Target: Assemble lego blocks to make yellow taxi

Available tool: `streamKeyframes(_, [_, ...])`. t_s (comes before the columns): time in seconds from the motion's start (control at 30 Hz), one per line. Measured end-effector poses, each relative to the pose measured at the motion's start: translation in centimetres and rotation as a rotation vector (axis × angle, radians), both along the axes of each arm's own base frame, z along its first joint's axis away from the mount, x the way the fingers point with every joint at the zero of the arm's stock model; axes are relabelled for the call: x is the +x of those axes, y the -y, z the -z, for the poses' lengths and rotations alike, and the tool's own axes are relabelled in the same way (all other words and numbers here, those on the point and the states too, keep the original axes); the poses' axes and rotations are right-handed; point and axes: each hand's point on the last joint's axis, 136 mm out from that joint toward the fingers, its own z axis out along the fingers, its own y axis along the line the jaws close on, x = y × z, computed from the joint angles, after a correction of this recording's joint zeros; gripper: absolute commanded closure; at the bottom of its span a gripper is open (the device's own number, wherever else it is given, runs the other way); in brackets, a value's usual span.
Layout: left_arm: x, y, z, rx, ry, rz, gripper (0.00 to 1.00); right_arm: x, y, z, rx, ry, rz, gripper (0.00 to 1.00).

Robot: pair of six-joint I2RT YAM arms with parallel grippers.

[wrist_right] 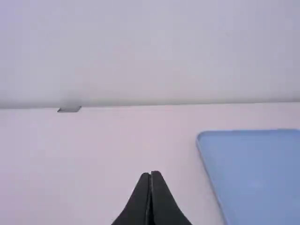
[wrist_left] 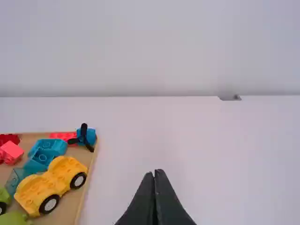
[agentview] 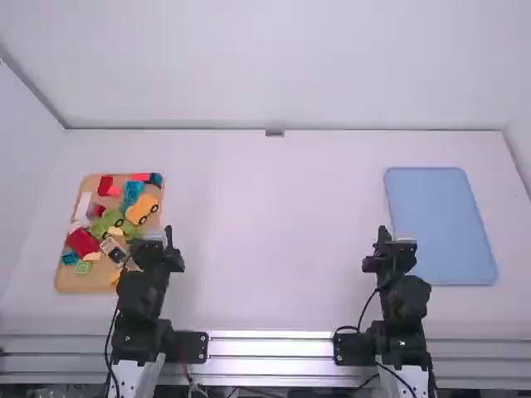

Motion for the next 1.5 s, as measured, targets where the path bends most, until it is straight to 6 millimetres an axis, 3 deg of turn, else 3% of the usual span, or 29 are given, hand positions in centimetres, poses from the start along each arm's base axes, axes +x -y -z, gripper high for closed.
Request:
streamKeyframes(0.47, [0.1,-0.1,0.8,0.002,-0.056,-0.008,0.91,0.1,-0.1,1.0,-0.015,-0.071,-0.009,0.91])
streamKeyframes(0.83, [0.6,-1.0,-2.3,0.037,-0.11,-0.053,0.75,1.0,-0.5,-3.4,-0.05,-0.12,-0.037,0.75])
streamKeyframes(1.03, [1.5,-1.5,-3.7,0.067,-0.17,-0.081,0.65,2.4,-1.0,-6.1,-0.074,-0.167,-0.067,0.64])
streamKeyframes(1.3, [3.2,-2.5,-6.1,0.081,-0.23,-0.133,0.49,5.2,-1.5,-8.9,-0.11,-0.231,-0.107,0.49])
streamKeyframes(1.5, [4.7,-4.8,-7.1,0.077,-0.309,-0.218,0.36,8.2,-2.0,-10.7,-0.135,-0.28,-0.144,0.36])
